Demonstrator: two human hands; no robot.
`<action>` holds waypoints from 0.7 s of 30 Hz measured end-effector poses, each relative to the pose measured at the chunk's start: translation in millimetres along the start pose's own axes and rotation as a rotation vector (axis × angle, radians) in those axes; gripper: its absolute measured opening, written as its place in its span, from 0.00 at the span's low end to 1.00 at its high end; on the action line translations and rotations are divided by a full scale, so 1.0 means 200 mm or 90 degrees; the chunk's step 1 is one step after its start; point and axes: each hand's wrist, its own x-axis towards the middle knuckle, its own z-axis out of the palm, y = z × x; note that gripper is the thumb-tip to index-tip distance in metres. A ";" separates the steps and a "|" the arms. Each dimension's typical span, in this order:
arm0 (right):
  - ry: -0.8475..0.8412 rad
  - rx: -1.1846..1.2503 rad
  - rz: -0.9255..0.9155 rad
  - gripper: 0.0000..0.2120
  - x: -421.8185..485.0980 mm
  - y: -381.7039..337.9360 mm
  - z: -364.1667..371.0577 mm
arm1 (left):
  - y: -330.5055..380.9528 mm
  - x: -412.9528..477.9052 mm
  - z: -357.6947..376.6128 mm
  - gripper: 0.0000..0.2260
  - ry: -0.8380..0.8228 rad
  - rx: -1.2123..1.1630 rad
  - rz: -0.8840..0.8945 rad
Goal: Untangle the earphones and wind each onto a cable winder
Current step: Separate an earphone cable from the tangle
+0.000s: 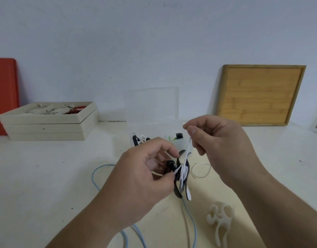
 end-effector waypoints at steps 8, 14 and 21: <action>0.013 -0.014 0.073 0.07 0.00 0.04 0.02 | 0.02 0.00 0.01 0.09 0.018 -0.042 0.010; -0.105 -0.014 0.193 0.10 -0.03 0.06 0.06 | 0.02 0.00 0.02 0.09 0.068 -0.079 0.015; -0.186 -0.047 0.187 0.13 -0.04 0.04 0.04 | 0.03 0.01 0.00 0.09 0.167 -0.100 0.037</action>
